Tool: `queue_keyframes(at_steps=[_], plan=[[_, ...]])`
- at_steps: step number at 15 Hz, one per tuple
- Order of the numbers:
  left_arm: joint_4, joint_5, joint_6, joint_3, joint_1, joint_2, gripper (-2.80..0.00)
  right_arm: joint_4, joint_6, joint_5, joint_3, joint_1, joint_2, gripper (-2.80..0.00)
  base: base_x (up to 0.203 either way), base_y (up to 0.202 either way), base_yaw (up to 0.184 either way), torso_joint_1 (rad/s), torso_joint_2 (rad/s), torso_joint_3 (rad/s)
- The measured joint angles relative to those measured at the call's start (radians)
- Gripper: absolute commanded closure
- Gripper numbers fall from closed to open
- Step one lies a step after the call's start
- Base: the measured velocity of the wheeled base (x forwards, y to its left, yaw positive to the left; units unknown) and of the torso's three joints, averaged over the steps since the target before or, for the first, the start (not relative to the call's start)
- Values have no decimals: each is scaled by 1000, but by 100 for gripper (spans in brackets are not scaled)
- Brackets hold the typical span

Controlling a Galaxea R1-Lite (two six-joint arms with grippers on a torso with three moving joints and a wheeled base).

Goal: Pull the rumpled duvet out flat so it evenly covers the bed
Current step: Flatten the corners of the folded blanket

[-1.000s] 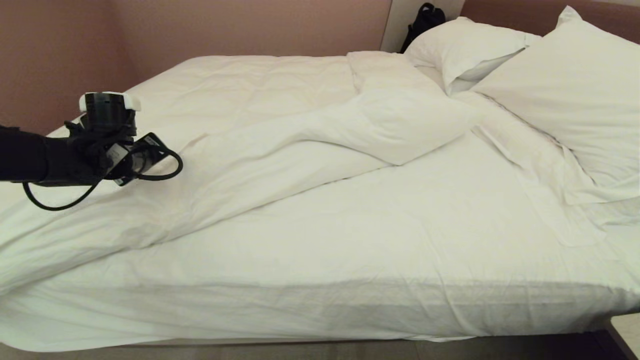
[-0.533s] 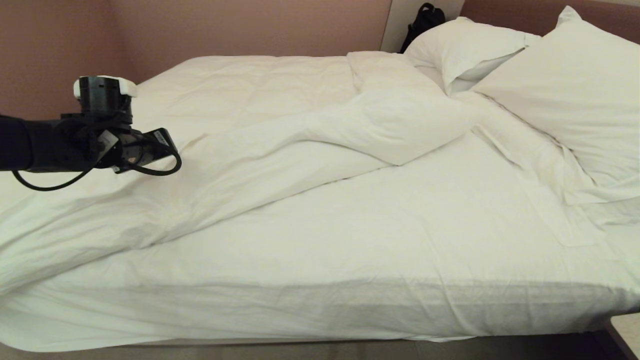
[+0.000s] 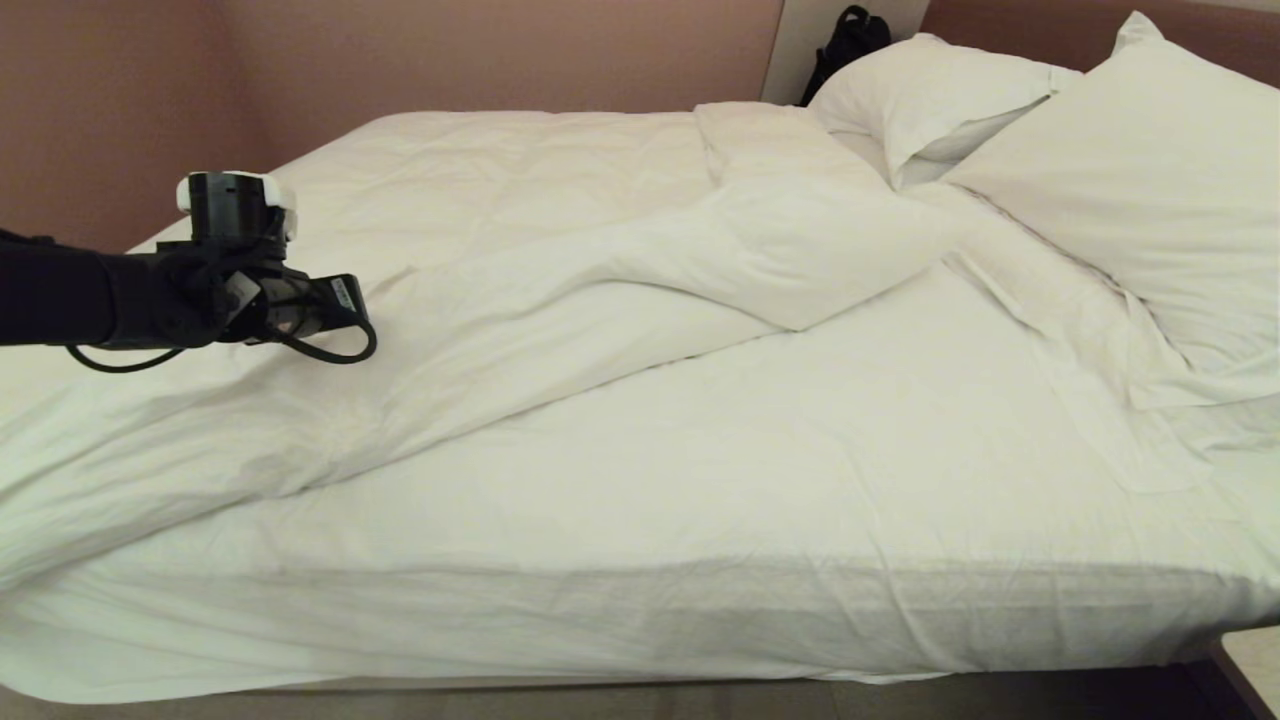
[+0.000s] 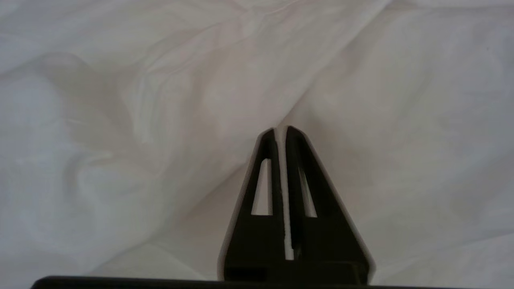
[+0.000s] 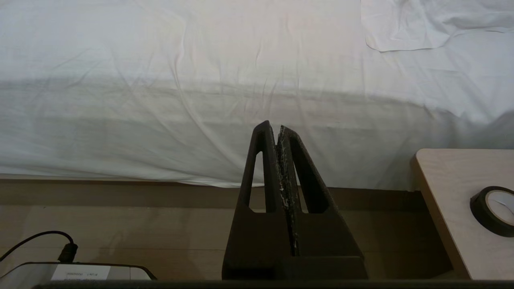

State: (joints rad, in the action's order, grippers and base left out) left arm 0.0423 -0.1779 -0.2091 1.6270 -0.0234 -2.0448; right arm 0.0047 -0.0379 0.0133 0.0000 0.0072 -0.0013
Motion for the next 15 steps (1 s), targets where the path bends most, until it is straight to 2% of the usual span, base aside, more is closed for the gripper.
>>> queue_keyframes(at_steps=[8,15], plan=[[26,-1,-1,7,-31,-7,-280,0,0,0,0,0,0,0,0,0,0,0,0,0],[70,6,-6,37,-42,-84,-280,0,0,0,0,0,0,0,0,0,0,0,0,0]])
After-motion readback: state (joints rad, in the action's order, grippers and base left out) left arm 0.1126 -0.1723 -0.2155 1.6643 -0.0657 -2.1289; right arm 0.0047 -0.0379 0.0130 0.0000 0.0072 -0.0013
